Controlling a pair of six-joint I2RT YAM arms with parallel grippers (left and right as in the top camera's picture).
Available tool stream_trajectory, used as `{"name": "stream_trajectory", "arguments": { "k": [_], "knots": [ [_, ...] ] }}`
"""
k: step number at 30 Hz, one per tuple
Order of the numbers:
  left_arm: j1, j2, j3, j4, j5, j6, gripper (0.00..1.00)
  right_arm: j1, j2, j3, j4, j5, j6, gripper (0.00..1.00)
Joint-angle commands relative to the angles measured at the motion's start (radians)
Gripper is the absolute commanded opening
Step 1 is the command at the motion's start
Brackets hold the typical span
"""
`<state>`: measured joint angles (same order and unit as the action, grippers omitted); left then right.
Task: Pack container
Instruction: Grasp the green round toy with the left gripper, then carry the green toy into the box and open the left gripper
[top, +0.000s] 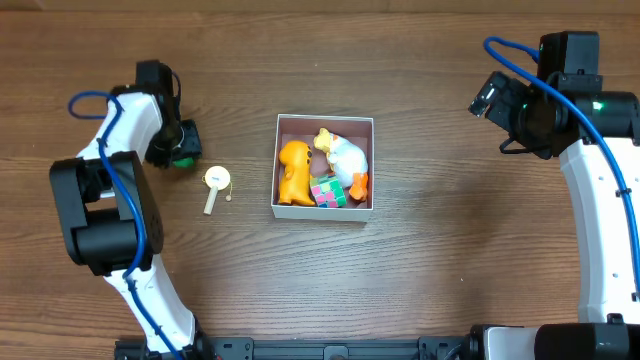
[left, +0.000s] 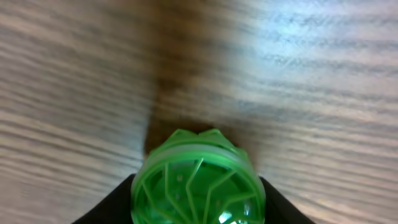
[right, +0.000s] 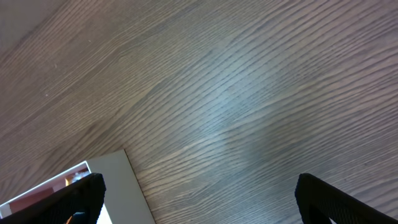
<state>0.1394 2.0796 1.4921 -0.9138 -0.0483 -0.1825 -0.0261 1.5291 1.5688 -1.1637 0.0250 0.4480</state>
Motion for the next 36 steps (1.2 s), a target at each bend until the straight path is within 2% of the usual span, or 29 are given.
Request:
{"name": "stream_trajectory", "arguments": {
  "k": [1, 5, 9, 16, 21, 23, 27, 31, 32, 34, 36],
  "knots": [
    [-0.002, -0.006, 0.227, -0.151, 0.024, 0.016, 0.33, -0.002, 0.003, 0.003, 0.003, -0.001, 0.004, 1.0],
    [-0.037, -0.036, 0.42, -0.316, 0.036, 0.016, 0.33, -0.002, 0.003, 0.003, 0.003, -0.001, 0.004, 1.0],
    [-0.139, -0.084, 0.564, -0.452, 0.148, 0.018, 0.34, -0.002, 0.003, 0.003, 0.003, -0.001, 0.004, 1.0],
    [-0.417, -0.118, 0.561, -0.525, 0.172, 0.01, 0.35, -0.002, 0.003, 0.003, 0.003, -0.001, 0.004, 1.0],
    [-0.608, -0.112, 0.506, -0.464, 0.042, -0.033, 0.46, -0.002, 0.003, 0.003, 0.003, -0.001, 0.004, 1.0],
    [-0.671, -0.109, 0.424, -0.389, 0.016, -0.052, 0.5, -0.002, 0.003, 0.003, 0.003, -0.001, 0.004, 1.0],
    [-0.71, -0.108, 0.257, -0.272, 0.016, -0.104, 0.49, -0.002, 0.003, 0.003, 0.003, -0.001, 0.004, 1.0],
    [-0.702, -0.107, 0.143, -0.155, 0.012, -0.106, 0.52, -0.002, 0.003, 0.003, 0.003, -0.001, 0.004, 1.0],
    [-0.695, -0.107, 0.124, -0.128, 0.012, -0.101, 0.54, -0.002, 0.003, 0.003, 0.003, -0.001, 0.004, 1.0],
    [-0.687, -0.107, 0.111, -0.093, 0.015, -0.076, 0.68, -0.002, 0.003, 0.003, 0.003, -0.001, 0.004, 1.0],
    [-0.687, -0.109, 0.144, -0.123, 0.013, -0.032, 0.84, -0.002, 0.003, 0.003, 0.003, -0.001, 0.004, 1.0]
  ]
}}
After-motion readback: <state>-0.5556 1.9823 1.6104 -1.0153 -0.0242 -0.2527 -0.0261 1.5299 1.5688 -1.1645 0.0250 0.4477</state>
